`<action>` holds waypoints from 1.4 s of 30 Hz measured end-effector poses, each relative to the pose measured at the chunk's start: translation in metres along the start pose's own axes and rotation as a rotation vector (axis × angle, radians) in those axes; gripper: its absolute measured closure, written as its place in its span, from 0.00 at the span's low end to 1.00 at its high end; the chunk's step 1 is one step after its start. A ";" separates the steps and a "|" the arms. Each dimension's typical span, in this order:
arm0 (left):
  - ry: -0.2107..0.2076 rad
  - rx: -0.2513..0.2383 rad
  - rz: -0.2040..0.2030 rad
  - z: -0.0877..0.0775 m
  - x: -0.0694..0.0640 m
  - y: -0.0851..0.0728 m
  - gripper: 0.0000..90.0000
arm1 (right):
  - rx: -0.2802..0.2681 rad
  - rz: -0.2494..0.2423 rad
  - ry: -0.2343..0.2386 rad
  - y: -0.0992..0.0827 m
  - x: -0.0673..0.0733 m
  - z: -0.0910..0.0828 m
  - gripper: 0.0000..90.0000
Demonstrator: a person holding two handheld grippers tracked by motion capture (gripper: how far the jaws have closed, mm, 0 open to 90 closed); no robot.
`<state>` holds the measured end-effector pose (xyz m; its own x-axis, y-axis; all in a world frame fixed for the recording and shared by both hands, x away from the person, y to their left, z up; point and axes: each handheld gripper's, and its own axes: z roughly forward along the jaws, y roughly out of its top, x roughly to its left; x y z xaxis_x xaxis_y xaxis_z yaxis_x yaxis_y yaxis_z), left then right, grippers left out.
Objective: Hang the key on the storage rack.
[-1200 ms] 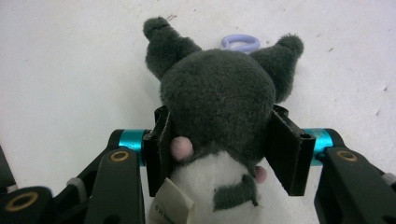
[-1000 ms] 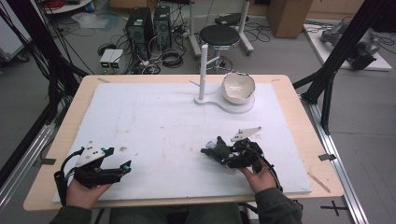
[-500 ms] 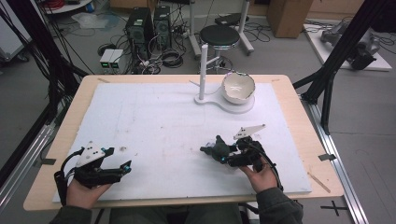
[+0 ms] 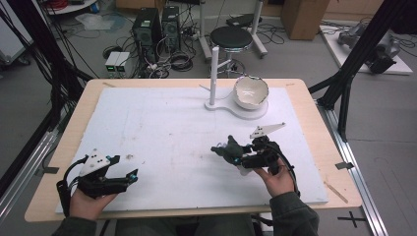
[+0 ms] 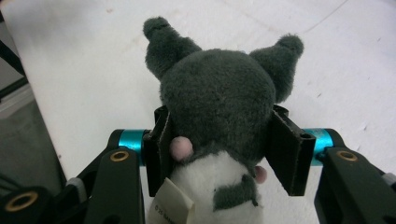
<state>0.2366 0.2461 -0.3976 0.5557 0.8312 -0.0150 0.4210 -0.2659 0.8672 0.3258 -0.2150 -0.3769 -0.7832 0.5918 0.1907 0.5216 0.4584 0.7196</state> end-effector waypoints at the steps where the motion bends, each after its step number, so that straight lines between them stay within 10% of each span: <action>1: -0.001 0.001 -0.001 0.000 0.000 0.000 0.24 | -0.006 -0.008 0.004 0.002 -0.001 -0.002 0.53; 42: -0.001 0.002 0.000 0.000 0.001 0.000 0.24 | -0.092 -0.019 0.028 0.073 -0.015 -0.026 0.53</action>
<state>0.2372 0.2468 -0.3979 0.5562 0.8309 -0.0150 0.4224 -0.2671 0.8662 0.3676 -0.2074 -0.3100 -0.8027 0.5641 0.1939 0.4741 0.4061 0.7812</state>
